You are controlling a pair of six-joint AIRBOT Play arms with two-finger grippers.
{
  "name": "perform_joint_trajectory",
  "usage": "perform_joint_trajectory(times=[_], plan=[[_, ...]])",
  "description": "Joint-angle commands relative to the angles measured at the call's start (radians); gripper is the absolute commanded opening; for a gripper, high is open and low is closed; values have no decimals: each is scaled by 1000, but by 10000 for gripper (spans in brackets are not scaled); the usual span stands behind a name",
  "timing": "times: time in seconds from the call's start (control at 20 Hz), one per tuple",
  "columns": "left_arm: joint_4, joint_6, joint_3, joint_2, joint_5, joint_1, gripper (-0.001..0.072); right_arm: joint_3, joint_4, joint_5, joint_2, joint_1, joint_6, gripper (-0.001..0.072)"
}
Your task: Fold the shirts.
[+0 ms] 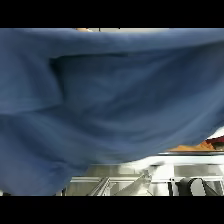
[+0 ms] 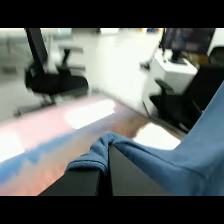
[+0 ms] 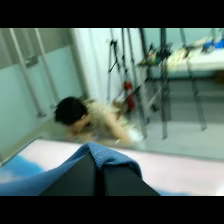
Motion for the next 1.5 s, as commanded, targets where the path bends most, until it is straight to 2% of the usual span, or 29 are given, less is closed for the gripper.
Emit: perform_joint_trajectory(times=[0.0,0.15,0.35,0.55,0.65,0.75,0.85,1.0,1.15,1.45], plan=[[317,-26,-103,-146,-46,-279,26,-108,-60,60,-142,128,38,13],[451,-18,-229,-306,57,-395,26,-243,-179,-27,-306,272,38,13],[466,39,-260,-576,144,-404,26,-317,-205,-178,-589,392,-27,13],[466,41,-113,-853,171,-397,25,-311,-71,-338,-886,442,-159,13],[465,41,-27,-951,222,-397,25,-275,36,-359,-1009,435,-239,13],[464,39,64,-1023,275,-397,26,-201,103,-359,-1106,430,-274,13],[464,37,131,-1067,327,-398,25,-106,115,-358,-1176,432,-272,13],[464,39,119,-1070,405,-397,26,13,117,-359,-1244,446,-238,12],[468,48,80,-1070,369,-397,25,45,115,-354,-1258,448,-235,13],[557,60,72,-1063,262,-399,15,44,-154,-347,-1258,455,-147,13]])
